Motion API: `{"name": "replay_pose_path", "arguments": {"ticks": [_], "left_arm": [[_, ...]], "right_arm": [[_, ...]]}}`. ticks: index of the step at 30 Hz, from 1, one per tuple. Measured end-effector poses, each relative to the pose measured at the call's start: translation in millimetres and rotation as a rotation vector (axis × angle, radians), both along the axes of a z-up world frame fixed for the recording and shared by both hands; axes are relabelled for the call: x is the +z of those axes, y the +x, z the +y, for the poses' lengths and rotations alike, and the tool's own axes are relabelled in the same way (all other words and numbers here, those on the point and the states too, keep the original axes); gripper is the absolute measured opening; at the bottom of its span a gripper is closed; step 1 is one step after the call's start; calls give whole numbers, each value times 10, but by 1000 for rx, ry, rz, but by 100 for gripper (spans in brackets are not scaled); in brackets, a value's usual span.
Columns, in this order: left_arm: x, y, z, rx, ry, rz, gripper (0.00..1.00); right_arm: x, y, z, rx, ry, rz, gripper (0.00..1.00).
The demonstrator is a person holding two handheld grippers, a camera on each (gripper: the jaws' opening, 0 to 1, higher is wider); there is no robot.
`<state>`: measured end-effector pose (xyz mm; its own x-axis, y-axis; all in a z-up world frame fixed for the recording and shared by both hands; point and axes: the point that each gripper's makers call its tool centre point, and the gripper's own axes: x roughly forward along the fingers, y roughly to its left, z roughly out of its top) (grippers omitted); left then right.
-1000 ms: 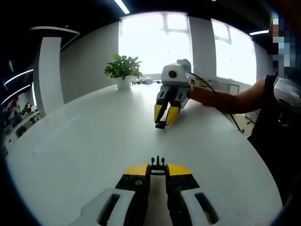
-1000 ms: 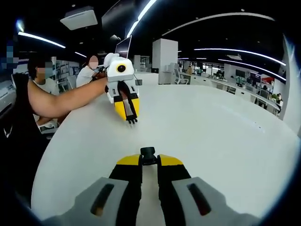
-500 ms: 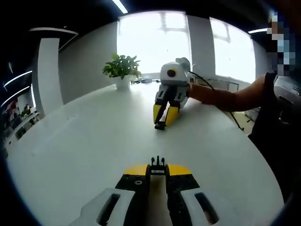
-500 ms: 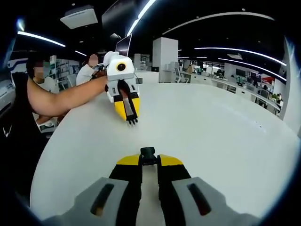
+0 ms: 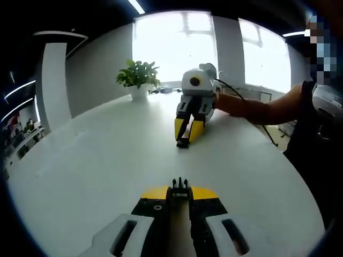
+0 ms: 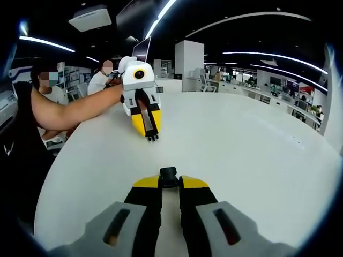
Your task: Snap the two parts of the plastic buckle together until the buckle closes and remains connected.
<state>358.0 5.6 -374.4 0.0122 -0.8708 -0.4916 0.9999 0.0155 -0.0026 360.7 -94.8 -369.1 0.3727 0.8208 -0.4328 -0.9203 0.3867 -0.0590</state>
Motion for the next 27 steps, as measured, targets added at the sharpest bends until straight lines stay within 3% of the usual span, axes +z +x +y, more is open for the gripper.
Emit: {"name": "replay_pose_path", "arguments": {"ticks": [17,23,27], "left_arm": [[-20,-4,0,-2,2,0,10],[-23,-7,-1,-2,-7,21,10],[-33,-23,2,1,-7,66,10]], "right_arm": [[-24,-16,14,8,-9,5,10],[-31,-22,16,13,-6,9,10],[-36,-38,22,16,-5,11,10]]}}
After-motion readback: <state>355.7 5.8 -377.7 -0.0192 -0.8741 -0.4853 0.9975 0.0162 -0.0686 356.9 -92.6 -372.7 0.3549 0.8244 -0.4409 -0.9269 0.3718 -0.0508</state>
